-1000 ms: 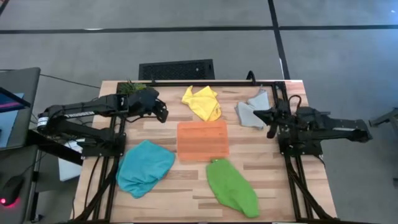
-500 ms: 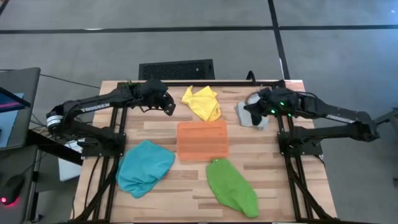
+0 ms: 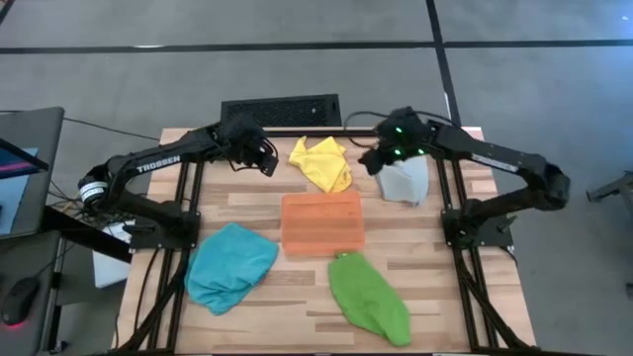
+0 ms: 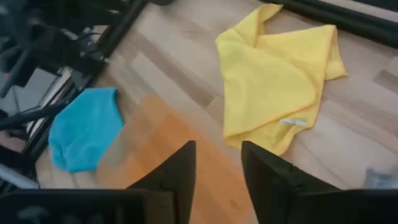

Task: Sort microfiber towel by color & place in baskets
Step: Fold the yellow towel

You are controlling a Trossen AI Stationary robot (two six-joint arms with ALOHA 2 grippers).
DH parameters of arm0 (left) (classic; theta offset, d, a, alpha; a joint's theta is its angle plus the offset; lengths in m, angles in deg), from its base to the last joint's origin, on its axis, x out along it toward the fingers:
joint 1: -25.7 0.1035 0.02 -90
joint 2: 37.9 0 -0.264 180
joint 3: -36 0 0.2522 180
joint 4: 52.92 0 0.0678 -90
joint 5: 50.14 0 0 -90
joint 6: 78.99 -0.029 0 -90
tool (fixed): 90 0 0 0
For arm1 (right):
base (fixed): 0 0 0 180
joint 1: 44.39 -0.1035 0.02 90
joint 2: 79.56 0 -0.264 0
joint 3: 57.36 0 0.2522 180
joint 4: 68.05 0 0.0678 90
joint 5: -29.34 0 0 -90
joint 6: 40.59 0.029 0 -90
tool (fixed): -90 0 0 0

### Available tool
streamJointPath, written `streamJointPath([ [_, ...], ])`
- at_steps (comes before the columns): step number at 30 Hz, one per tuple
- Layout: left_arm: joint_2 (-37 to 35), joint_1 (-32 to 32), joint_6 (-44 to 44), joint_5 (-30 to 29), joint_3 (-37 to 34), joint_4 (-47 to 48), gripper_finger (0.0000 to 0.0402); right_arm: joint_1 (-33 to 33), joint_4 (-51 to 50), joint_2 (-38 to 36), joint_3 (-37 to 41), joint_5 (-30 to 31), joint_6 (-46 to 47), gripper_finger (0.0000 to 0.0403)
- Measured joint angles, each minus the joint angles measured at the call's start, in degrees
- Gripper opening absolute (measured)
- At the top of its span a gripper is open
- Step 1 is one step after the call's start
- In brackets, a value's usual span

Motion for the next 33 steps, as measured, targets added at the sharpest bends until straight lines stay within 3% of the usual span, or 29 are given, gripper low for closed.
streamJointPath([
  [6, 0.00, 1.47, 0.02, 1.65, 0.00, -0.68, 0.0166, 5.30, -0.26, 11.85, -6.35, -8.10, 1.43, 0.0187],
  [13, 0.00, 1.47, 0.00, 1.63, 0.00, -0.67, 0.0167, 8.41, -0.31, 26.46, -14.37, -15.05, 0.28, 0.0186],
  [20, 0.00, 1.47, 0.00, 1.59, 0.00, -0.64, 0.0167, 9.47, -5.73, 36.95, -21.47, -15.70, -6.24, 0.0177],
  [28, -0.02, 1.47, 0.00, 1.57, 0.00, -0.65, 0.0167, 9.49, -8.14, 42.94, -24.37, -13.88, -9.59, 0.0177],
  [33, -0.02, 1.47, 0.02, 1.57, 0.00, -0.63, 0.0167, 9.84, -8.51, 44.75, -24.35, -8.85, -9.61, 0.0174],
])
